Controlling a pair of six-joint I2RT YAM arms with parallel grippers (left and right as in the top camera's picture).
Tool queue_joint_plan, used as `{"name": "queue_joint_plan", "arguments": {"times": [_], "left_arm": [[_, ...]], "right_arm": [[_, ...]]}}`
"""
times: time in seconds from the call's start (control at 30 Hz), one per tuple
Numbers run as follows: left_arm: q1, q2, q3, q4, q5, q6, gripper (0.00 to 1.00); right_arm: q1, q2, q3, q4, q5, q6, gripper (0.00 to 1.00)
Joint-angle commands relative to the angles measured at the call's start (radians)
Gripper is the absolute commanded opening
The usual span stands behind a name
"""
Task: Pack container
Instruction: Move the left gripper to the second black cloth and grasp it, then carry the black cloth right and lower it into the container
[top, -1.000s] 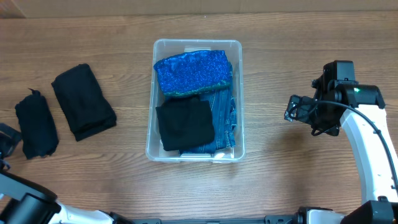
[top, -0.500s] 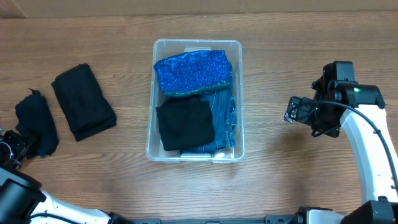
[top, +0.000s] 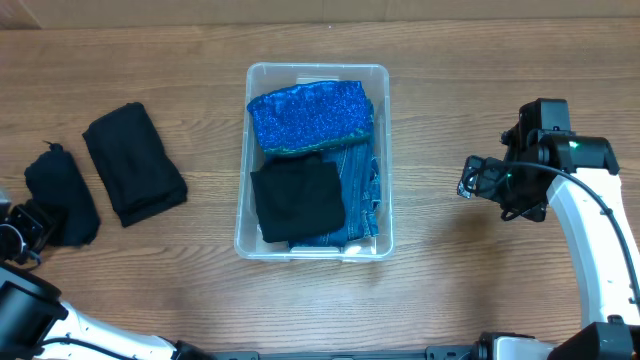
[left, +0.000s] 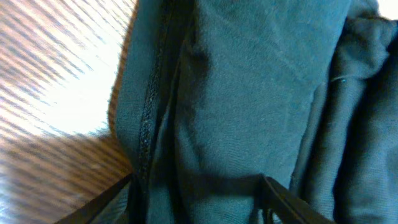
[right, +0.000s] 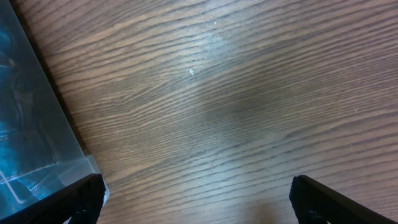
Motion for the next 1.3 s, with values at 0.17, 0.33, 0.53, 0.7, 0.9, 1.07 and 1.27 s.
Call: {"name": "queue_joint_plan", "arguments": {"times": [0.17, 0.33, 0.53, 0.7, 0.9, 1.07, 1.27], "left_arm": [[-0.002, 0.035, -0.02, -0.018, 0.1, -0.01, 0.24], [-0.005, 0.022, 0.016, -0.048, 0.108, -0.069, 0.06], [-0.019, -0.088, 0.046, -0.052, 0.233, -0.1, 0.04], [-0.072, -0.261, 0.074, -0.05, 0.268, -0.171, 0.04], [-0.24, -0.492, 0.119, -0.054, 0.306, -0.235, 0.04], [-0.502, -0.628, 0.153, -0.085, 0.301, -0.241, 0.04], [-0.873, -0.672, 0.156, -0.092, 0.223, -0.261, 0.04]], "right_arm": [[-0.003, -0.003, 0.001, -0.002, 0.009, -0.007, 1.0], [-0.003, -0.003, 0.001, -0.002, 0.009, -0.008, 1.0], [-0.003, -0.003, 0.001, -0.002, 0.009, -0.008, 1.0], [-0.003, -0.003, 0.001, -0.001, 0.009, -0.008, 1.0], [-0.003, -0.003, 0.001, -0.001, 0.009, -0.007, 1.0], [-0.003, -0.003, 0.001, -0.001, 0.009, -0.007, 1.0], [-0.003, -0.003, 0.001, -0.002, 0.008, -0.007, 1.0]]}}
